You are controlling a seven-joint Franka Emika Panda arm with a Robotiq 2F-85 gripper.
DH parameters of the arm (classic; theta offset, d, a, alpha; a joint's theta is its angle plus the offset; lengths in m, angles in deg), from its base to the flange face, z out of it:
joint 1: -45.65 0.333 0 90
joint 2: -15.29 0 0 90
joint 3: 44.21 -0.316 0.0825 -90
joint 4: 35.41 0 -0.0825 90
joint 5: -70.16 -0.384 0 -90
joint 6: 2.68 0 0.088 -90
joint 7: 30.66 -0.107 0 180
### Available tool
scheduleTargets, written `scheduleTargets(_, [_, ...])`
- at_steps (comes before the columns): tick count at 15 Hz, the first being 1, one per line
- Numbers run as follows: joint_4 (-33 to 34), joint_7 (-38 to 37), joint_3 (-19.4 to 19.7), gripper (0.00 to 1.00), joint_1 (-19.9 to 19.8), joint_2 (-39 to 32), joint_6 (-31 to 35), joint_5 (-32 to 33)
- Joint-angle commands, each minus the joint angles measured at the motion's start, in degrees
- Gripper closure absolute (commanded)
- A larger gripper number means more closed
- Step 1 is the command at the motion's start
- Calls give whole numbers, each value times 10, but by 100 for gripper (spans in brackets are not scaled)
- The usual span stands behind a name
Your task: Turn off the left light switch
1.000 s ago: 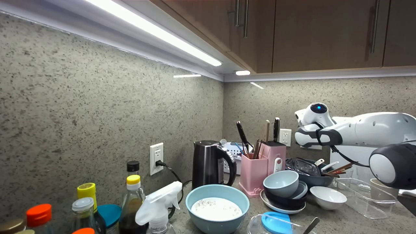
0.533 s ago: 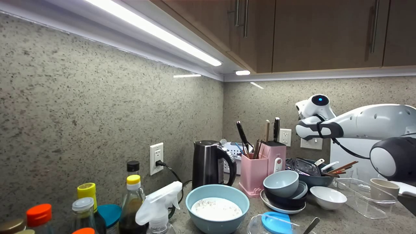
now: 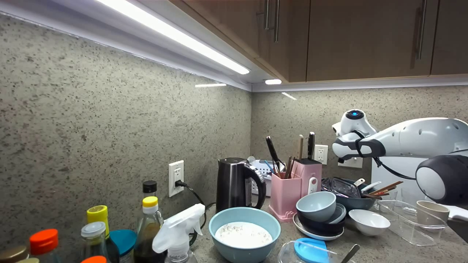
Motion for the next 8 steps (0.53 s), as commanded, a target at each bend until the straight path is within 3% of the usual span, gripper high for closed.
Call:
scheduleTargets(1, [-28,-1,4,0,11,24,-50,7])
scheduleTargets(8, [-15,-19,16,0,10,24,-48,12])
